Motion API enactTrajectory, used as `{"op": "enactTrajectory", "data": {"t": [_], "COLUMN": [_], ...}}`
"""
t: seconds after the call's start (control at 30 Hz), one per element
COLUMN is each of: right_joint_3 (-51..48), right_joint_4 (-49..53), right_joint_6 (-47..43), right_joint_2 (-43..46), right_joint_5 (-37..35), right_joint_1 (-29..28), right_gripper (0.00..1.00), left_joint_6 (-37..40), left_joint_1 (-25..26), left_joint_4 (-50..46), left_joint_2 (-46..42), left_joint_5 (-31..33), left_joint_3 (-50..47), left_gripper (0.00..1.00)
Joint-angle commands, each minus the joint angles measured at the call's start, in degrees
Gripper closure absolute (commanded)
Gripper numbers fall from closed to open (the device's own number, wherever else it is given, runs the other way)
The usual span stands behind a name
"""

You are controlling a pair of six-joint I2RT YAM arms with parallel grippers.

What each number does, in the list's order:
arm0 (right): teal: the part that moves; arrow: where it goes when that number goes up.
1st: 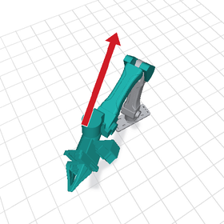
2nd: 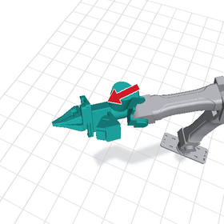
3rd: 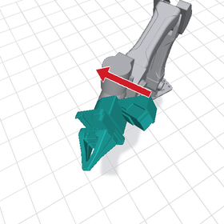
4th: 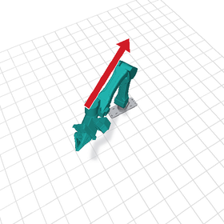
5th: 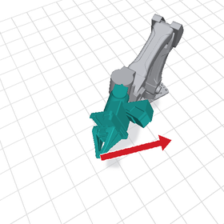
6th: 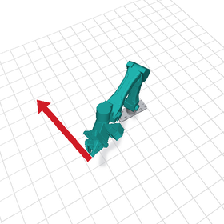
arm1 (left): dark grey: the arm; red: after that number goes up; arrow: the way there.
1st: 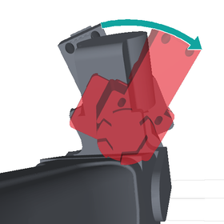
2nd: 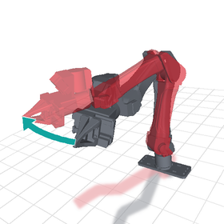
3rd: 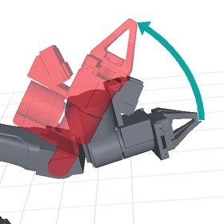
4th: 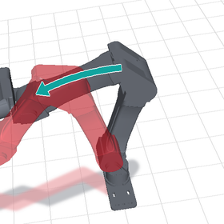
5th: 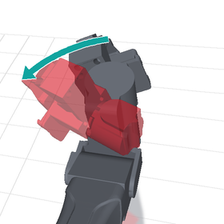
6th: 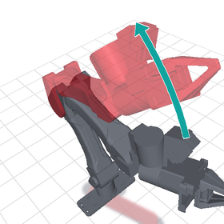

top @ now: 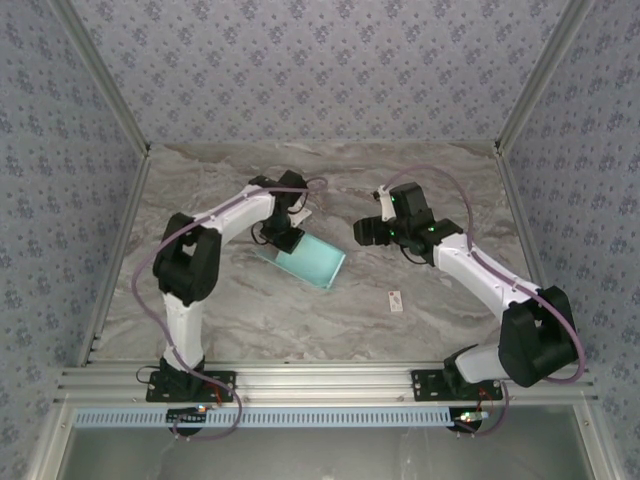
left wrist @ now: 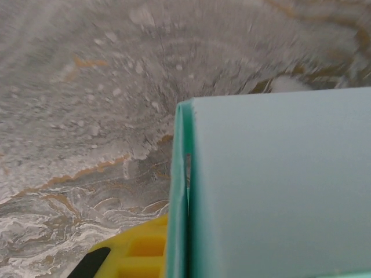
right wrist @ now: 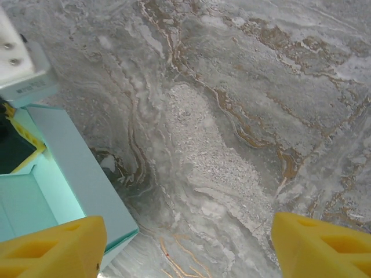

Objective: Fold the paper box

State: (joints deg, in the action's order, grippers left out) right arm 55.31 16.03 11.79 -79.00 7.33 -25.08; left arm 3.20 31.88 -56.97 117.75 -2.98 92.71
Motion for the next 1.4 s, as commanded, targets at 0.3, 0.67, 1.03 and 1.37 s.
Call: {"op": "enactTrajectory", "data": {"t": [0.3,0.67,1.03,1.37], "right_joint_3": [-5.3,-3.3,3.7,-4.3], "right_joint_4": [-1.8,-7.5,-4.5,-13.1], "right_joint_6": [3.6,3.2,3.0,12.7], "right_joint_2": [1.6,-7.3,-19.6,-18.3], "right_joint_5": [0.7,11.4,21.2,31.5], "right_joint_1": [0.0,-1.5,-2.9,-3.8], "right_gripper": [0.23,0.24,0.41,0.49], "left_joint_6": [7.8,9.7,-5.4,-23.4], "left_joint_1": [0.5,-0.5,-9.8,-19.4], "left_joint_4": [-21.1,-22.1,5.3,30.6], "left_joint_2": [15.5,14.8,-13.2,-40.4], "left_joint_5": [-0.8,-6.5,-1.2,3.5], "left_joint_3": [25.4,42.2,9.6,-35.8], "left_gripper": [0.74,0.5,0.48,0.48]}}
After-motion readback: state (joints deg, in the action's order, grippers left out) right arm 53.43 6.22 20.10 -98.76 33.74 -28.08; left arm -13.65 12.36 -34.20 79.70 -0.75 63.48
